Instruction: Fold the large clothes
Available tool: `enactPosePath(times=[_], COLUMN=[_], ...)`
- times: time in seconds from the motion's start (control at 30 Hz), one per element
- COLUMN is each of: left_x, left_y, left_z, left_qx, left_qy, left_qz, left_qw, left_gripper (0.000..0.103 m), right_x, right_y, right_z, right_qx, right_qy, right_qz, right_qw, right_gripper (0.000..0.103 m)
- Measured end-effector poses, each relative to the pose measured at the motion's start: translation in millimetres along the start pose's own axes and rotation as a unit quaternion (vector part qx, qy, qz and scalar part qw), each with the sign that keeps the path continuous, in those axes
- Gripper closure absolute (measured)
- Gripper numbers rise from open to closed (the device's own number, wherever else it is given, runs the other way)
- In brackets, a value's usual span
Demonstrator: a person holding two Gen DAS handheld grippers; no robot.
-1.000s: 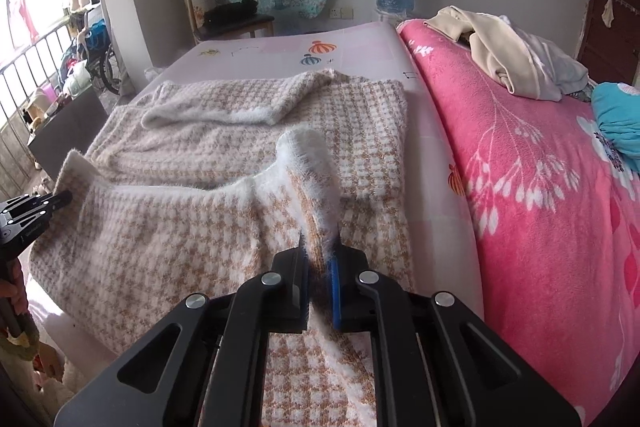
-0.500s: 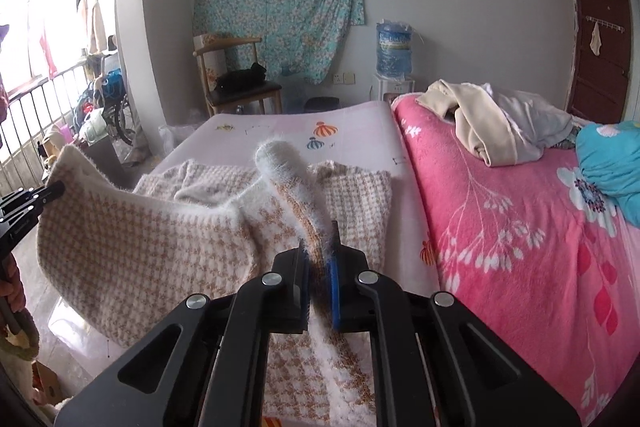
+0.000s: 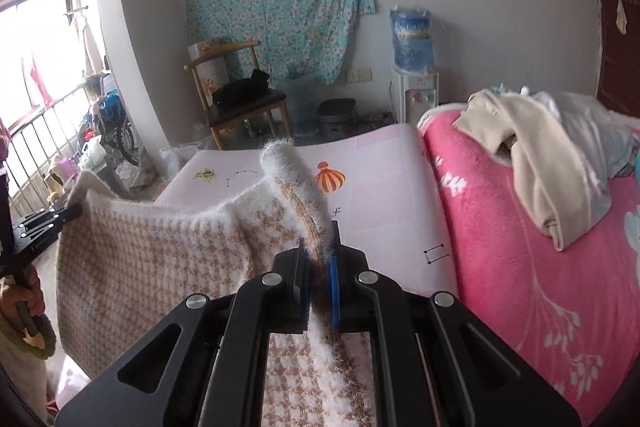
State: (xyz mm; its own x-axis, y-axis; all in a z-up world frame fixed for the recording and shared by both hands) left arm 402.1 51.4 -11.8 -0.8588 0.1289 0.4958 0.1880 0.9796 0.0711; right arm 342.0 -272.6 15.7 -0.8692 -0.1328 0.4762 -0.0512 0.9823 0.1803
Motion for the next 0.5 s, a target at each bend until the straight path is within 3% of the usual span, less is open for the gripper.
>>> enactPosePath(times=[0.1,0.17,0.2,0.23,0.33,0.4,0.43,0.5], left_x=[-60.8,-88.9,-97.6,-101.3,-96.4,-87.8,-82.3,-67.9], left_y=[8.3,14.8,17.6,21.8,37.5,47.3,52.2,59.9], left_z=[35.0,63.4,74.3,81.2,82.0,80.0,78.6,73.9], left_qx=[0.036,0.062,0.076,0.089,0.117,0.144,0.156,0.174], left_qy=[0.092,0.151,0.169,0.177,0.164,0.154,0.15,0.139], left_qz=[0.018,0.026,0.03,0.032,0.025,0.027,0.028,0.029], left_qw=[0.9949,0.9863,0.9822,0.9797,0.9792,0.9771,0.9759,0.9744], left_gripper=[0.095,0.086,0.081,0.07,0.043,0.037,0.036,0.036], right_x=[-58.7,-89.8,-100.7,-107.7,-106.3,-98.2,-93.4,-82.3], right_y=[-16.8,-29.3,-38.1,-46.7,-62.2,-68.7,-73.8,-88.5], right_z=[27.3,55.6,68.9,80.7,87.0,83.4,80.8,74.1], right_qx=[-0.018,-0.035,-0.047,-0.061,-0.13,-0.183,-0.202,-0.221], right_qy=[0.075,0.14,0.166,0.188,0.191,0.183,0.177,0.162], right_qz=[-0.005,-0.015,-0.012,-0.009,-0.053,-0.087,-0.089,-0.061], right_qw=[0.997,0.989,0.985,0.98,0.972,0.962,0.959,0.96], right_gripper=[0.094,0.087,0.071,0.056,0.05,0.04,0.033,0.033])
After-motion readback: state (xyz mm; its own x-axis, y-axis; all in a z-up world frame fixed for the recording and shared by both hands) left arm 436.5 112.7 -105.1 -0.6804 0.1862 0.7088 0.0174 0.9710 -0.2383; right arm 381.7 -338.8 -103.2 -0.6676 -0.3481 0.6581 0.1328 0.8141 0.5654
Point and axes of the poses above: each gripper's, at about its wrist camera, not at the fingertips, and x roughly against the way its jaws point, y to its left, z to its underside, the point moved 9 cm from there along -x, roughly the way its jaws point, and after that the axes turned 9 degrees about -y, right-handed, at the moved point
